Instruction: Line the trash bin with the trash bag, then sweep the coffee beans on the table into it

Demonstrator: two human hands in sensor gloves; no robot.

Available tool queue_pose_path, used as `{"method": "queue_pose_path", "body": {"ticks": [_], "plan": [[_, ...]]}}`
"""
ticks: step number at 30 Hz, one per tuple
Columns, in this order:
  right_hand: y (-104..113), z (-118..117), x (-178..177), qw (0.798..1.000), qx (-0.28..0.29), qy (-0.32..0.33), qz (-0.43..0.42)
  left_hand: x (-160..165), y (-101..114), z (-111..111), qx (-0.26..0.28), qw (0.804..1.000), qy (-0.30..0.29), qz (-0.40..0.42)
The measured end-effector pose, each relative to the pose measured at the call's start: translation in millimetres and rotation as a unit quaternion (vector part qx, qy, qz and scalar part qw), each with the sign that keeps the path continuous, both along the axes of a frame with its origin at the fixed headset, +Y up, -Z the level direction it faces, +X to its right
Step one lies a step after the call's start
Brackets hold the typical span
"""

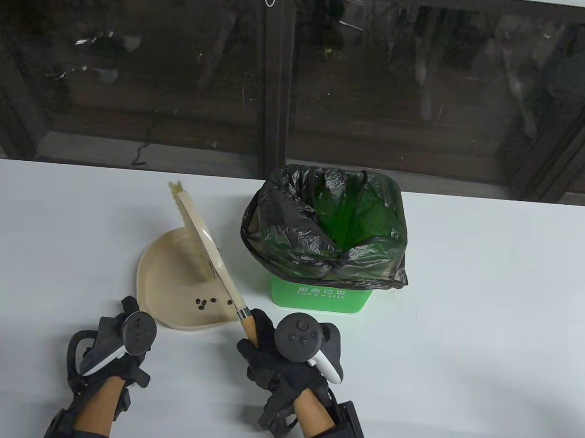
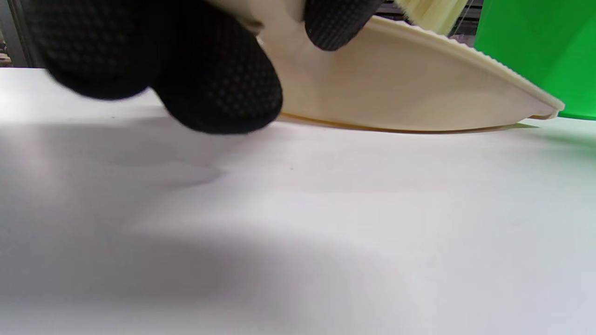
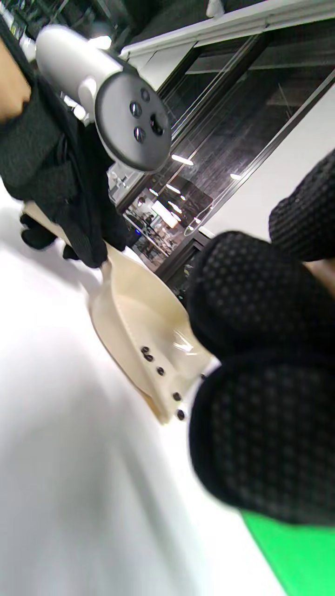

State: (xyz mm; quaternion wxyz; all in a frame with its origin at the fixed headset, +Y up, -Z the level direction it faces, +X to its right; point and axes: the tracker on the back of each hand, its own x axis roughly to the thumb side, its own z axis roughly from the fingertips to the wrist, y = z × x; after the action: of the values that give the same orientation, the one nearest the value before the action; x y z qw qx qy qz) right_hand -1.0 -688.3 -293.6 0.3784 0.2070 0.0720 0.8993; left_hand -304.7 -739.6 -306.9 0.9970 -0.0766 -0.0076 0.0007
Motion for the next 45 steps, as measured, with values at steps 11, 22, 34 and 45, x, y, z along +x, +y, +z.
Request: {"method": "queue_pose_path", "body": {"ticks": [11, 22, 34, 45], "plan": [[-15.2, -10.6, 14.7, 0.993, 0.018, -0.054, 0.104, -4.8, 0.4, 0.1, 0.010, 1.000, -0.005, 0.019], [-26.2, -17.7, 22.2, 0.993, -0.028, -0.065, 0.098, -19.9, 12.4, 2.8, 0.041, 0.998, 0.004, 0.046], [-30.2, -19.7, 20.5, 0.992, -0.056, -0.065, 0.089, -34.4, 40.9, 7.1, 0.107, 0.987, 0.024, 0.115], [-30.9, -22.4, 26.0, 0.993, -0.079, -0.065, 0.054, -21.9, 95.5, 9.6, 0.151, 0.979, 0.002, 0.139]]}}
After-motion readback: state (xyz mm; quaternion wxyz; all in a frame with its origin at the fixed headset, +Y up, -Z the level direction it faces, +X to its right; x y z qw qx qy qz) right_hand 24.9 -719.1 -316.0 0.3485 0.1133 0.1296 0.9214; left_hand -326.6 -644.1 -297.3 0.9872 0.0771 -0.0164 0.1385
